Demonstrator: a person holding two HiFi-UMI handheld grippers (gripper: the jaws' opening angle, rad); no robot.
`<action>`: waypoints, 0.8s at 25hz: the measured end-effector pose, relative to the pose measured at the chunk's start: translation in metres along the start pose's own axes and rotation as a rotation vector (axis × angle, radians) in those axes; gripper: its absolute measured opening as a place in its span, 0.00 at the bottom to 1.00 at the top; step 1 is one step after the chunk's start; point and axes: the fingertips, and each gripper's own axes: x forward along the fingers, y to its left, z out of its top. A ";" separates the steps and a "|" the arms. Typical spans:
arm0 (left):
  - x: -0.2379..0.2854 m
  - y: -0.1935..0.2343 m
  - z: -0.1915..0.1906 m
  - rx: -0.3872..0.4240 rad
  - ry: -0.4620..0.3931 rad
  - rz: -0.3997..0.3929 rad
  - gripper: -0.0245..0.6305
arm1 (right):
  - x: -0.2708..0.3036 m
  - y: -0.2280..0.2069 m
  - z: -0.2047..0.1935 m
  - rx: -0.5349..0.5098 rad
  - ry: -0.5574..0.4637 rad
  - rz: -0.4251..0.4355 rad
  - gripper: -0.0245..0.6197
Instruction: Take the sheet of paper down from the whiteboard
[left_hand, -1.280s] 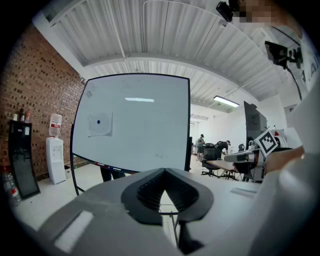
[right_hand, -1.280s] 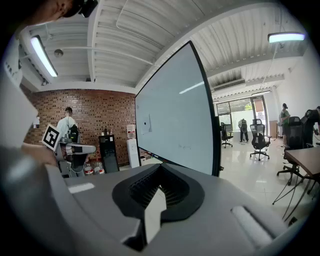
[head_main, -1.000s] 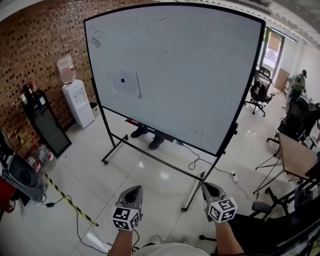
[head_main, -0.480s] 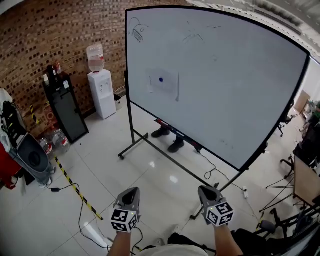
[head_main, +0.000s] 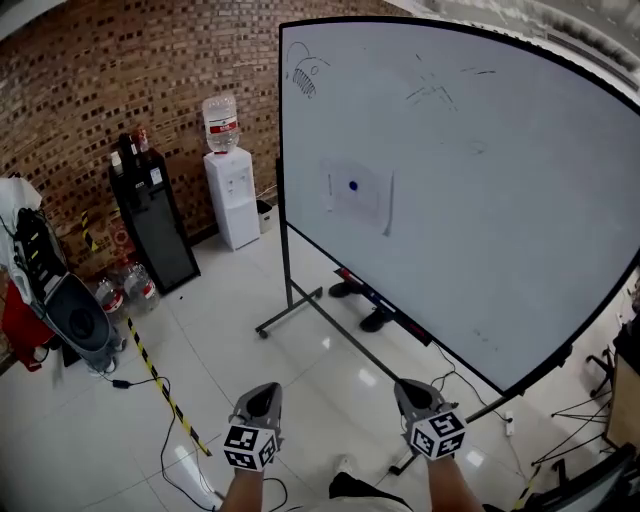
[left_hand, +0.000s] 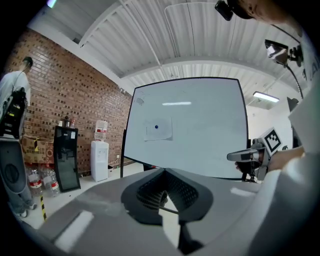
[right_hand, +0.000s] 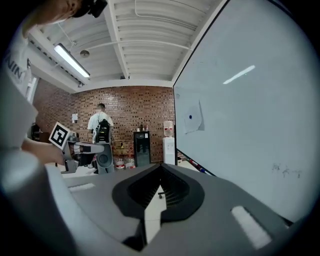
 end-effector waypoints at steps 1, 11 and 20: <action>0.016 0.003 0.006 0.001 -0.006 0.005 0.04 | 0.012 -0.012 0.007 -0.006 -0.007 0.005 0.05; 0.118 0.029 0.056 0.023 -0.034 0.069 0.04 | 0.118 -0.085 0.073 -0.042 -0.058 0.120 0.05; 0.187 0.073 0.079 0.025 -0.051 0.056 0.04 | 0.186 -0.107 0.090 -0.058 -0.067 0.140 0.05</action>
